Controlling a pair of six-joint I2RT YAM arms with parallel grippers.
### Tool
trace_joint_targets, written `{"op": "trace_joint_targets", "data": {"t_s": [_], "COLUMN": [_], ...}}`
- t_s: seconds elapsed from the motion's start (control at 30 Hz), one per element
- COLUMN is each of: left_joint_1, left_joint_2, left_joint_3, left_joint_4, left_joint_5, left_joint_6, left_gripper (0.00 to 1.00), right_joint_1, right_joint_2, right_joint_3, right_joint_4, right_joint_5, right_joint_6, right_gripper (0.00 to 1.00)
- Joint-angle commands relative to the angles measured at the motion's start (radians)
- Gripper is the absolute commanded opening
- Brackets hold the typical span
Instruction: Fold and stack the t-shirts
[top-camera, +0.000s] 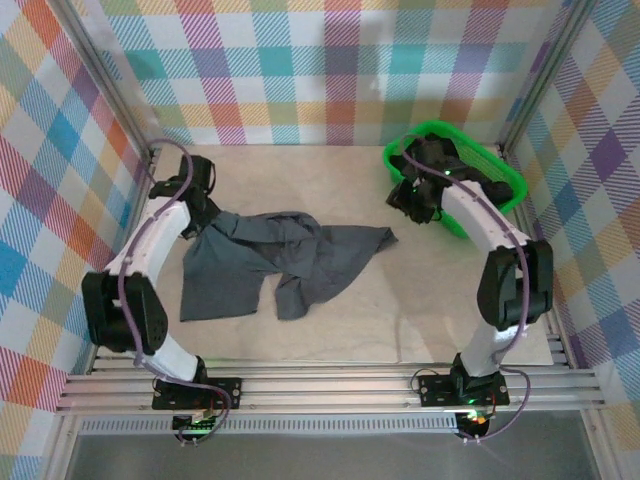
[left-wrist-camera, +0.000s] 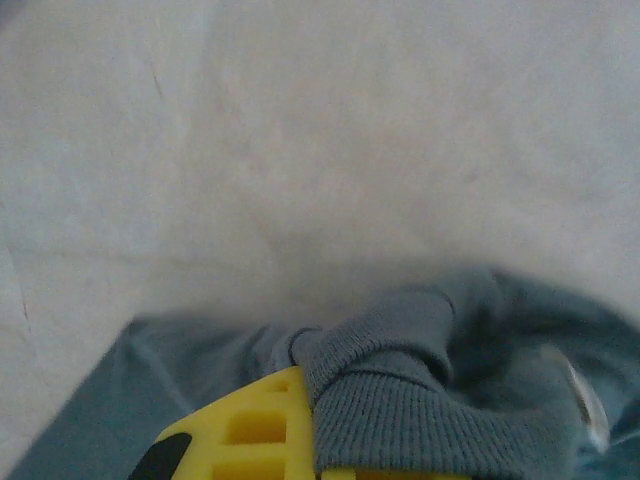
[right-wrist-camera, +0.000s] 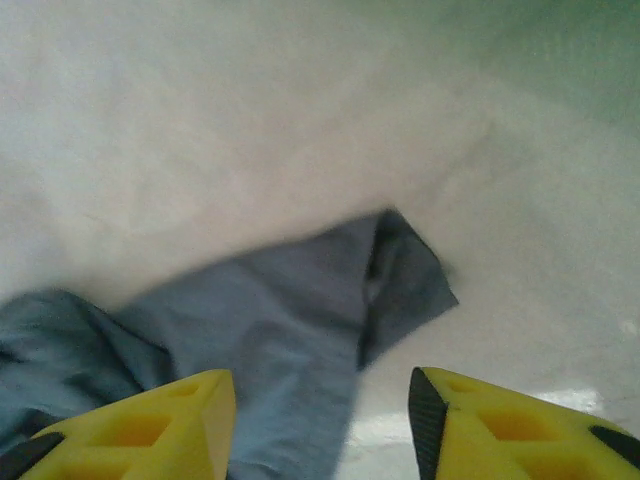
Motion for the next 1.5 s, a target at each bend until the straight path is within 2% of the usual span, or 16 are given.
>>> {"op": "trace_joint_targets", "data": {"t_s": [0.0, 0.13, 0.2, 0.3, 0.43, 0.63, 0.67, 0.77, 0.8, 0.87, 1.07, 1.2, 1.33, 1.47], "left_joint_1": [0.022, 0.03, 0.035, 0.042, 0.049, 0.05, 0.05, 0.051, 0.051, 0.052, 0.053, 0.053, 0.054, 0.054], "left_joint_2": [0.012, 0.024, 0.021, 0.025, 0.03, 0.019, 0.018, 0.009, 0.006, -0.001, -0.022, -0.03, -0.033, -0.032], "left_joint_3": [-0.031, -0.078, -0.09, -0.089, -0.081, -0.094, -0.097, -0.111, -0.116, -0.124, -0.142, -0.144, -0.138, -0.123], "left_joint_4": [0.007, 0.028, 0.035, 0.036, 0.034, 0.039, 0.037, 0.036, 0.037, 0.038, 0.038, 0.036, 0.031, 0.021], "left_joint_5": [0.066, 0.074, 0.072, 0.067, 0.073, 0.086, 0.086, 0.088, 0.087, 0.088, 0.083, 0.08, 0.079, 0.086], "left_joint_6": [0.05, 0.064, 0.07, 0.077, 0.078, 0.078, 0.08, 0.085, 0.087, 0.089, 0.095, 0.09, 0.082, 0.075], "left_gripper": [0.0, 0.0, 0.0, 0.0, 0.0, 0.0, 0.0, 0.0, 0.0, 0.0, 0.0, 0.0, 0.0, 0.0], "right_joint_1": [0.14, 0.396, 0.526, 0.663, 0.748, 0.771, 0.77, 0.765, 0.758, 0.741, 0.645, 0.501, 0.309, 0.144], "right_joint_2": [-0.069, -0.034, 0.018, 0.112, 0.245, 0.374, 0.399, 0.433, 0.422, 0.368, 0.106, 0.042, 0.153, 0.4], "right_joint_3": [0.007, -0.045, -0.045, -0.026, 0.032, 0.109, 0.127, 0.152, 0.147, 0.131, 0.127, 0.2, 0.369, 0.713], "right_joint_4": [0.017, 0.078, 0.087, 0.082, 0.036, 0.039, 0.03, 0.019, 0.025, 0.05, 0.135, 0.156, 0.163, 0.092], "right_joint_5": [-0.015, -0.048, -0.033, 0.017, 0.071, 0.051, 0.052, 0.06, 0.059, 0.065, 0.037, 0.02, 0.04, 0.031], "right_joint_6": [-0.164, -0.371, -0.452, -0.517, -0.542, -0.534, -0.526, -0.498, -0.485, -0.463, -0.421, -0.362, -0.306, -0.211], "right_gripper": [0.53, 0.6, 0.63, 0.64, 0.65, 0.63, 0.58, 0.25, 0.15, 0.02, 0.0, 0.0, 0.0, 0.0]}}
